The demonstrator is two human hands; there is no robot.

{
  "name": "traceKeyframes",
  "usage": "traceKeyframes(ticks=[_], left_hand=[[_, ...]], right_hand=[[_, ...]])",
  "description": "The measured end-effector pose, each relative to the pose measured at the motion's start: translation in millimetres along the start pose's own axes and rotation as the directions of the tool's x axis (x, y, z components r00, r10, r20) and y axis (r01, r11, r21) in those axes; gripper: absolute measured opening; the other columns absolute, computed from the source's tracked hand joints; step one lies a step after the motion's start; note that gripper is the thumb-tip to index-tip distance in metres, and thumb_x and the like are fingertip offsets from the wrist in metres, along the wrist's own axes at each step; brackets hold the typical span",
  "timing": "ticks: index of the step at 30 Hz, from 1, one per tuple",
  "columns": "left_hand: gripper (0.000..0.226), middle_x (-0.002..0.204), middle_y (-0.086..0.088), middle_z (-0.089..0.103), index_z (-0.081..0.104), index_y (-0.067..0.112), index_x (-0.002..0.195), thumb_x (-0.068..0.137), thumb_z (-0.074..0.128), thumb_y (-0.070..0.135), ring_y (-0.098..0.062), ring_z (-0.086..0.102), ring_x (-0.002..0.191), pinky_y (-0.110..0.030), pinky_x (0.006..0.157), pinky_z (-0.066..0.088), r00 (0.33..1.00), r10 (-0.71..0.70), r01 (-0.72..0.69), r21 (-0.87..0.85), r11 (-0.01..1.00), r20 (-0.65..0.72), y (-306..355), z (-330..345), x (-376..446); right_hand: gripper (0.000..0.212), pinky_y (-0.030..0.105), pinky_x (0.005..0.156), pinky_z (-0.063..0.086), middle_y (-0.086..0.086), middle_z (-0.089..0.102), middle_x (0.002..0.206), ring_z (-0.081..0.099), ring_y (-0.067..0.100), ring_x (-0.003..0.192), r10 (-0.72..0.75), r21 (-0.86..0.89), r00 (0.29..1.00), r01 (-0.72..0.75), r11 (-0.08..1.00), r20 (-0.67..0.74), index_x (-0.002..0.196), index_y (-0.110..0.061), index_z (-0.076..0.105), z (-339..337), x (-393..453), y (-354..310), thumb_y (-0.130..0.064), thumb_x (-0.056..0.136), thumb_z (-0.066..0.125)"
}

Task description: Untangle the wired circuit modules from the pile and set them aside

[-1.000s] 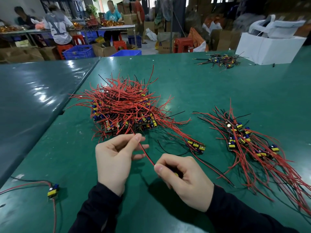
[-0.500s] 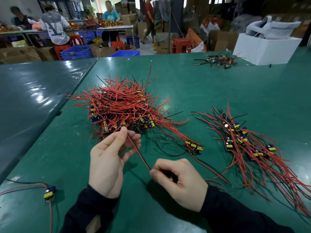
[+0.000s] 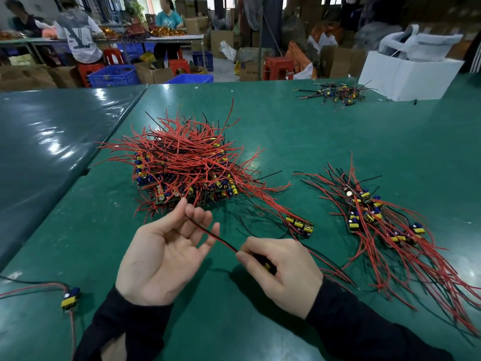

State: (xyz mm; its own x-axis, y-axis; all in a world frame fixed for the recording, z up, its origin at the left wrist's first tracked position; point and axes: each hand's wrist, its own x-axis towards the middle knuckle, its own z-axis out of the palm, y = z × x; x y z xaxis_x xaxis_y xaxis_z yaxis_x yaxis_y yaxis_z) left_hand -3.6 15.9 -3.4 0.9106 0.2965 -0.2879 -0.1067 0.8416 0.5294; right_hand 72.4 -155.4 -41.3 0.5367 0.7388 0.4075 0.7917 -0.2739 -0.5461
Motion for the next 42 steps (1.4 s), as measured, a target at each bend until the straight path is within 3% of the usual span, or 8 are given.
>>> traceKeyframes(ticks=[11,14,16,24,28,30,35,42], left_hand=[[0.043,0.059,0.003,0.059,0.062,0.013,0.053,0.024,0.094,0.006,-0.017,0.065,0.061,-0.037,0.074,0.047,1.000,-0.020,0.021,-0.074,0.997,0.008,5,-3,0],[0.018,0.068,0.007,0.065,0.065,0.019,0.057,0.058,0.083,0.022,-0.014,0.067,0.068,-0.038,0.079,0.046,0.999,0.017,-0.017,-0.015,1.000,0.031,2,1,-1],[0.020,0.070,0.009,0.066,0.066,0.021,0.058,0.075,0.065,0.033,-0.012,0.068,0.072,-0.037,0.079,0.049,0.996,0.076,-0.078,0.031,0.997,0.044,-1,4,-1],[0.029,0.067,0.008,0.061,0.063,0.022,0.060,0.084,0.053,0.035,-0.009,0.066,0.074,-0.033,0.082,0.056,0.963,0.251,-0.252,-0.005,0.968,0.099,-5,8,-2],[0.061,0.107,-0.010,0.071,0.073,0.006,0.095,0.074,0.049,0.059,-0.021,0.065,0.107,-0.035,0.091,0.052,0.955,0.210,-0.246,0.164,0.955,0.211,-17,17,-4],[0.059,0.110,-0.016,0.069,0.067,0.002,0.105,0.072,0.054,0.050,-0.023,0.065,0.107,-0.029,0.089,0.053,0.952,0.208,-0.277,0.343,0.898,0.226,-28,20,-6],[0.024,0.082,-0.018,0.073,0.076,0.010,0.074,0.072,0.061,0.029,-0.020,0.071,0.082,-0.020,0.070,0.055,0.944,0.289,-0.329,0.478,0.814,0.158,-41,17,-8],[0.031,0.051,-0.004,0.048,0.059,0.014,0.049,0.076,0.056,0.030,-0.019,0.070,0.070,-0.029,0.067,0.055,0.997,0.068,-0.075,0.231,0.970,0.037,-35,16,-5]], right_hand=[[0.020,0.038,0.059,0.047,-0.009,0.055,0.067,0.052,0.017,0.064,-0.041,0.050,0.999,0.042,0.998,-0.008,0.080,-0.024,0.056,5,0,0,-0.038,0.093,0.050],[0.020,0.038,0.059,0.045,-0.010,0.050,0.065,0.047,0.013,0.060,-0.031,0.118,0.997,0.039,0.992,-0.075,0.077,-0.022,0.057,4,1,1,-0.034,0.093,0.052],[0.021,0.036,0.058,0.045,-0.010,0.050,0.065,0.047,0.010,0.060,-0.022,0.177,0.991,0.046,0.983,-0.134,0.076,-0.022,0.057,2,2,2,-0.032,0.093,0.052],[0.020,0.033,0.058,0.045,-0.012,0.050,0.065,0.047,0.006,0.059,-0.043,0.185,0.991,0.066,0.981,-0.126,0.077,-0.022,0.058,3,2,-1,-0.033,0.093,0.052],[0.022,0.030,0.051,0.042,-0.008,0.048,0.059,0.046,0.009,0.050,0.001,0.319,0.981,0.062,0.946,-0.193,0.074,-0.021,0.055,-1,3,-2,-0.030,0.094,0.052],[0.023,0.033,0.049,0.042,-0.002,0.049,0.056,0.046,0.012,0.047,0.022,0.365,0.980,0.052,0.930,-0.196,0.073,-0.020,0.055,-2,3,-3,-0.030,0.094,0.052],[0.021,0.024,0.052,0.041,-0.010,0.049,0.057,0.047,0.007,0.049,0.007,0.347,0.988,0.049,0.936,-0.157,0.072,-0.024,0.053,1,3,-3,-0.025,0.093,0.055],[0.018,0.021,0.058,0.038,-0.021,0.044,0.066,0.043,0.001,0.060,-0.088,0.272,0.989,0.117,0.955,-0.117,0.077,-0.025,0.056,2,1,-5,-0.030,0.094,0.053]])
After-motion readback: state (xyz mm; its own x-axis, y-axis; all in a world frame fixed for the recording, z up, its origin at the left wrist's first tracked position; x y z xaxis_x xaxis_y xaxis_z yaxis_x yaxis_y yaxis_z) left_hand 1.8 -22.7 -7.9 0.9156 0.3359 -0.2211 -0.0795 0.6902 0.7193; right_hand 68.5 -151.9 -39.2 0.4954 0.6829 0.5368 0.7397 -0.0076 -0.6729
